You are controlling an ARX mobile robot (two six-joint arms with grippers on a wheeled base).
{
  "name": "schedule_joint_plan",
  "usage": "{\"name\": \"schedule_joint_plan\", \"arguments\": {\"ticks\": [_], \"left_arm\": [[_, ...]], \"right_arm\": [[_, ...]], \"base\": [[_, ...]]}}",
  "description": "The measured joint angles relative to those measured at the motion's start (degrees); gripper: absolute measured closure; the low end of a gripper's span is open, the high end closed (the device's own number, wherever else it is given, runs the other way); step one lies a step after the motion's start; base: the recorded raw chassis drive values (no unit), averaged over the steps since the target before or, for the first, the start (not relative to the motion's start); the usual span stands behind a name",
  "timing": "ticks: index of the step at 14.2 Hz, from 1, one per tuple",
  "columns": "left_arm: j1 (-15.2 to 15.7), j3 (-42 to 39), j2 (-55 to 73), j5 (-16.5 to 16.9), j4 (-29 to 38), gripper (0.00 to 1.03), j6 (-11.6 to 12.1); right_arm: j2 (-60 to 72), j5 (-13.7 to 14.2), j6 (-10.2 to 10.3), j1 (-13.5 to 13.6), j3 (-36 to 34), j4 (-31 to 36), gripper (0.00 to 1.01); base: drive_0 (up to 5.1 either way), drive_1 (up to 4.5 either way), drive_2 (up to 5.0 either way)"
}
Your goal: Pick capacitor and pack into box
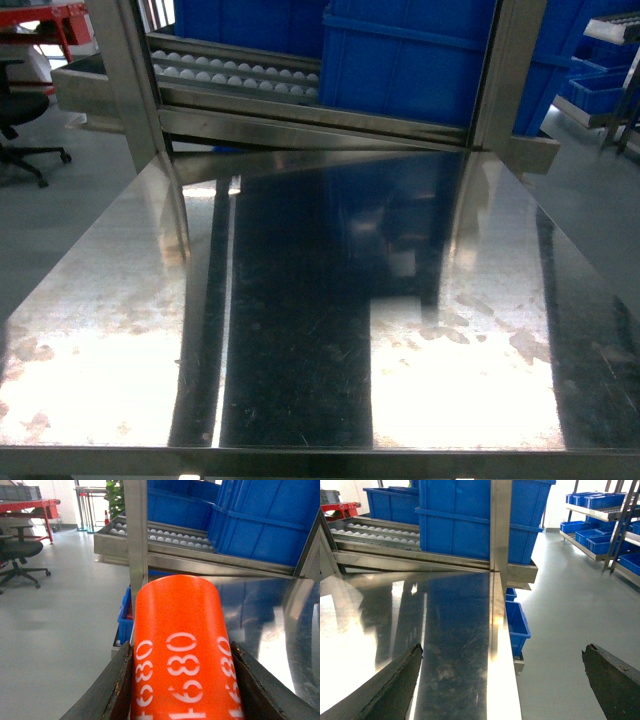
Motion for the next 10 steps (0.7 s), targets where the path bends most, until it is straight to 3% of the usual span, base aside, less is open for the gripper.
{"name": "schedule_joint_plan", "arguments": {"ticks": [2, 4, 10], "left_arm": [[0.00, -1.53, -2.43, -0.04, -0.26, 0.59, 0.02], [0.00, -1.49, -11.82, 0.09, -9.44, 0.59, 0.09], [0.00, -1.49, -11.80, 0.00, -10.43, 0.59, 0.11]], "right_arm": [[0.00, -0.02, 0.02, 0.00, 0.00, 0.00, 0.03], [0.00, 0.00, 0.00, 0.00, 0.00, 0.00, 0.03], [0.00, 0.00, 0.00, 0.00, 0.00, -0.02, 0.03]], "base": [[0.0, 0.00, 0.0], [0.0, 0.00, 0.0], [0.0, 0.00, 0.0]]}}
